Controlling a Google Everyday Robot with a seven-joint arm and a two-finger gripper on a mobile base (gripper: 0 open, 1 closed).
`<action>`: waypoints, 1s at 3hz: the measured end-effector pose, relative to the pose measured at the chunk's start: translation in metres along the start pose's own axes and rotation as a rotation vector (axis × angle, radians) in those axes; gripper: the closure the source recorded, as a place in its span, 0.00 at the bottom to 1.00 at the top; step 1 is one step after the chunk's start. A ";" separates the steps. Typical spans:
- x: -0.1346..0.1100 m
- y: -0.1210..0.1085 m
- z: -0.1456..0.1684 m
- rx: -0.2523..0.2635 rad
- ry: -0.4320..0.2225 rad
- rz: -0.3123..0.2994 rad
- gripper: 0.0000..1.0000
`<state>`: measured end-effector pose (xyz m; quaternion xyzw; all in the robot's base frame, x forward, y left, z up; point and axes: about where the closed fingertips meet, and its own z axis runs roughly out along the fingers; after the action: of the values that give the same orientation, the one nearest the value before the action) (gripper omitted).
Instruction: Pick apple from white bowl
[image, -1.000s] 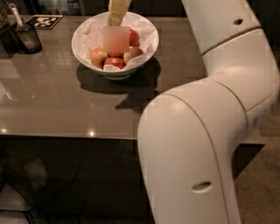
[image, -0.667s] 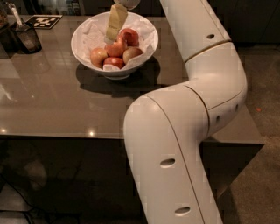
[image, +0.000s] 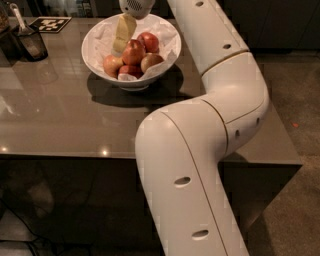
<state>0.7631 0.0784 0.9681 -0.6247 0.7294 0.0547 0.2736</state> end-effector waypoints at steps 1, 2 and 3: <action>0.009 0.009 0.047 -0.076 0.017 -0.004 0.00; 0.005 0.007 0.051 -0.066 0.008 -0.003 0.00; 0.021 0.001 0.053 -0.069 -0.010 0.011 0.00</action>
Offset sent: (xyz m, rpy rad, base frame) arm -0.0063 0.0085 -0.0661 -0.0429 0.1245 0.0744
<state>0.7783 0.0826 0.9136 -0.6295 0.7291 0.0843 0.2550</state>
